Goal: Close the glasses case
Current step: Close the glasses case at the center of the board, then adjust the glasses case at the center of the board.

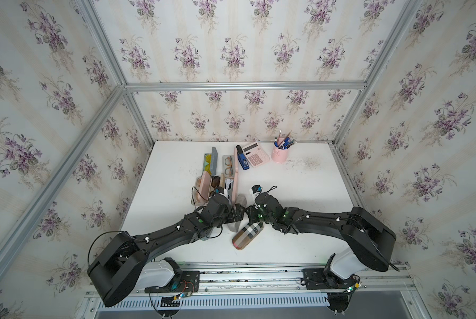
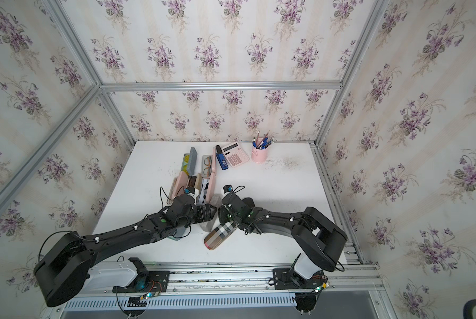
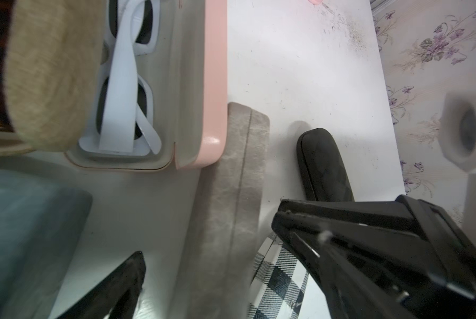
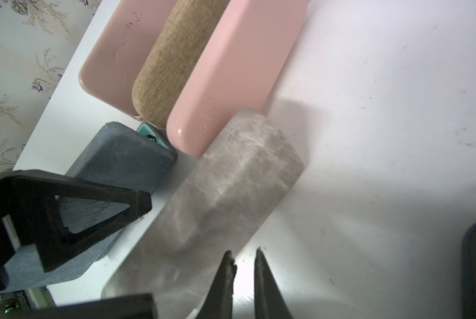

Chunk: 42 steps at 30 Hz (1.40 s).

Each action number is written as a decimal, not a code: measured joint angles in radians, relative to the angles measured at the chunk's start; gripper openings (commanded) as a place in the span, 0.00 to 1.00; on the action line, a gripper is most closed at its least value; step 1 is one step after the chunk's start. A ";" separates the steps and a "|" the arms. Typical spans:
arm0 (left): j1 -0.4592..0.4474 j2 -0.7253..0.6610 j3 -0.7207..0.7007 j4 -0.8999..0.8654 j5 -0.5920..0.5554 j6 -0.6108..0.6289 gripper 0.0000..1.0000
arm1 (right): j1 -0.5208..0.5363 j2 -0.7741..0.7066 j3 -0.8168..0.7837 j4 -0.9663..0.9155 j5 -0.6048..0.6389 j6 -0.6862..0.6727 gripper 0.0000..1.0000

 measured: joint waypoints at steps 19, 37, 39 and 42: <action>0.008 0.077 0.030 0.008 0.027 -0.008 0.95 | -0.006 -0.031 -0.018 -0.018 0.014 0.018 0.23; 0.010 0.234 0.132 -0.057 0.101 0.014 0.52 | -0.086 -0.117 -0.041 -0.061 0.004 0.011 0.24; 0.010 0.253 0.146 -0.041 0.118 0.011 0.47 | -0.091 -0.134 -0.056 -0.068 0.005 0.004 0.24; 0.010 0.298 0.177 0.001 0.155 0.006 0.41 | -0.102 -0.156 -0.086 -0.070 0.003 -0.002 0.24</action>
